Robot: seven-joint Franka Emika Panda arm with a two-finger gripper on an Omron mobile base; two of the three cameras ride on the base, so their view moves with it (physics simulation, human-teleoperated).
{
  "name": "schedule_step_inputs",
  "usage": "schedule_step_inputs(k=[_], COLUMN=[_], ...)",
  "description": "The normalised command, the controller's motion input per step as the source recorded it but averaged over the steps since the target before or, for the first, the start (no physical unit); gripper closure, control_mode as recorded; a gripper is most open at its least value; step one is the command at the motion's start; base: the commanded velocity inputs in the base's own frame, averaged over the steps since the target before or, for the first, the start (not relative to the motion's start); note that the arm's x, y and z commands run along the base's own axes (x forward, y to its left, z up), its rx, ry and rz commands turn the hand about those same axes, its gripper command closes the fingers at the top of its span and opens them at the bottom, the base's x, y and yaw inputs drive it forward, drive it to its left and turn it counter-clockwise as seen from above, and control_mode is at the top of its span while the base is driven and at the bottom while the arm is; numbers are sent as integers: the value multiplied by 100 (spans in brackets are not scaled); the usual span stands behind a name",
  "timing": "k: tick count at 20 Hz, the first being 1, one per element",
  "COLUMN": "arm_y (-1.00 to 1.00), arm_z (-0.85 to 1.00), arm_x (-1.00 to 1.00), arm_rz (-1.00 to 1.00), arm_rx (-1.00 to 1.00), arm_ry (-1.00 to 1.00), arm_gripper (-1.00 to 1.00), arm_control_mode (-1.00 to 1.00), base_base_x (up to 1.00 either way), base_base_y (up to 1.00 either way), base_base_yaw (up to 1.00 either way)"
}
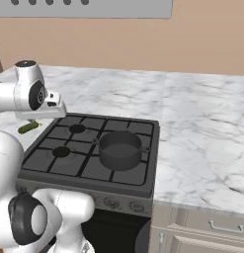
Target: Put the squash and cucumber in the pot. Retrieve the spatula and lightly stir the vegetables in the pot.
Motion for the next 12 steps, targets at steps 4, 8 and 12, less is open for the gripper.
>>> schedule_step_inputs(k=[4, 8, 12], arm_y=[100, 100, 97], arm_z=[-25, -40, -25], arm_x=[29, 93, 55], arm_rz=[36, 9, -2], arm_rx=[0, -1, -1], arm_ry=[6, 11, 6], arm_gripper=[-100, -100, -100], arm_control_mode=[-100, -100, -100], base_base_x=[0, 0, 0], base_base_y=[0, 0, 0], base_base_yaw=[0, 0, 0])
